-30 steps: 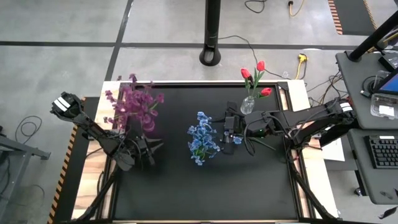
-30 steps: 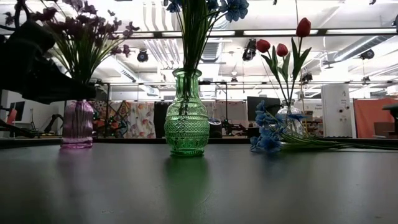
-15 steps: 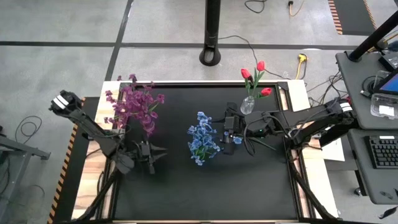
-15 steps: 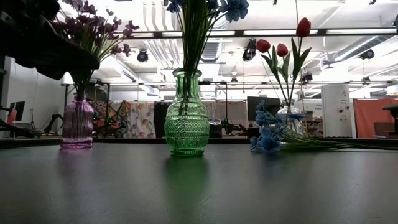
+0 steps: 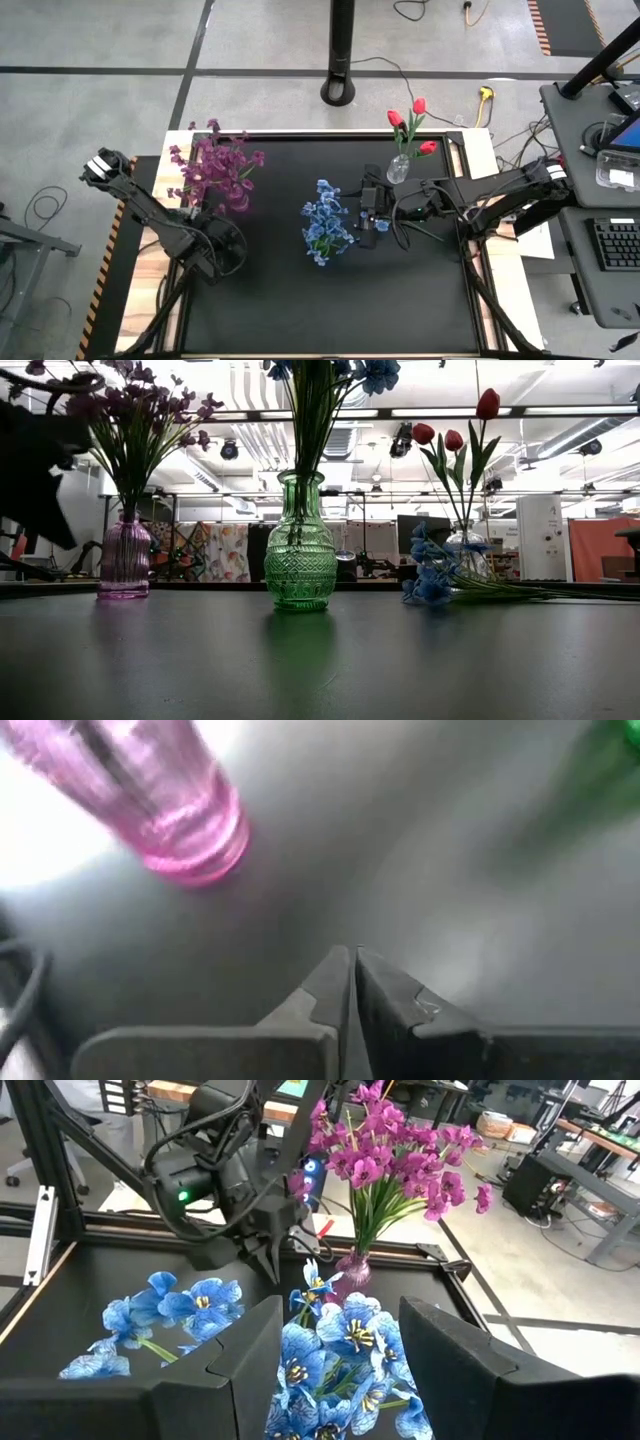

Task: Sort flowers into vase by color
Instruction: Adjust the purple crystal vase, then put the blue flower into the green crystal vase

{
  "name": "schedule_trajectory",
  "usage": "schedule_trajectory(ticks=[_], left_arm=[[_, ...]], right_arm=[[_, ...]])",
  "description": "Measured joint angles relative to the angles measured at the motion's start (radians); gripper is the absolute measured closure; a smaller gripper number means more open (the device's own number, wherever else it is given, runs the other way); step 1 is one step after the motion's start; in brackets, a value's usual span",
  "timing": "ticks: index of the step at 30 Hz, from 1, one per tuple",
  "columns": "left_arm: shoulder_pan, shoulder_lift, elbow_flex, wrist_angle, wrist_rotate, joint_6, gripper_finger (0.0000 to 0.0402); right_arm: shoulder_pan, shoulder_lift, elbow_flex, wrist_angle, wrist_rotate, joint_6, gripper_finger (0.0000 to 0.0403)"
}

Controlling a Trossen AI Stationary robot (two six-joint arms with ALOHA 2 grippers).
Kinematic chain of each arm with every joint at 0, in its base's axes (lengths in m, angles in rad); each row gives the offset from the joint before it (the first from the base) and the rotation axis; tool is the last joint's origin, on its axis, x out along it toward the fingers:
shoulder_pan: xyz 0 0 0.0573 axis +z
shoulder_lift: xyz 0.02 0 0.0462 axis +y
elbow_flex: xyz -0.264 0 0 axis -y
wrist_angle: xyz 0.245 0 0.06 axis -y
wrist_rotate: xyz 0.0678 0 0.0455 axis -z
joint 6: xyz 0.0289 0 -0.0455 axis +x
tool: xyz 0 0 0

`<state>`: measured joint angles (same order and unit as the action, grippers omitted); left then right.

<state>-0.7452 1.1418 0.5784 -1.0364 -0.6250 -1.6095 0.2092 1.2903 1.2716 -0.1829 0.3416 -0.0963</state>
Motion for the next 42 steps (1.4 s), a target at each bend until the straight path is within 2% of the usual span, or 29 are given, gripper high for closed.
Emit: schedule_trajectory(ticks=[6, 12, 19, 28, 35, 38, 42], left_arm=[[0.028, 0.039, -0.024, -0.021, -0.125, -0.012, 0.0401], [0.147, 0.075, -0.039, -0.081, -0.250, -0.055, 0.0401], [0.277, 0.127, -0.039, -0.074, -0.249, -0.005, 0.0402], [0.313, 0.179, -0.068, -0.080, -0.284, 0.006, 0.0402], [0.314, 0.162, -0.096, -0.079, -0.252, -0.026, 0.0402], [0.312, 0.149, -0.056, -0.077, -0.161, 0.050, 0.0402], [0.307, 0.148, 0.010, -0.074, -0.070, 0.201, 0.0401]], right_arm=[[0.000, 0.000, -0.001, 0.002, 0.000, -0.004, 0.0209], [0.000, 0.000, -0.001, 0.008, 0.000, -0.008, 0.0209], [0.000, 0.017, -0.002, 0.007, 0.000, -0.012, 0.0209], [0.000, 0.023, -0.003, 0.006, 0.000, -0.027, 0.0209], [0.000, 0.022, -0.003, 0.004, 0.000, -0.027, 0.0209], [0.000, 0.014, -0.002, -0.023, 0.000, -0.010, 0.0209], [0.000, 0.004, 0.042, -0.156, 0.000, 0.040, 0.0209]])
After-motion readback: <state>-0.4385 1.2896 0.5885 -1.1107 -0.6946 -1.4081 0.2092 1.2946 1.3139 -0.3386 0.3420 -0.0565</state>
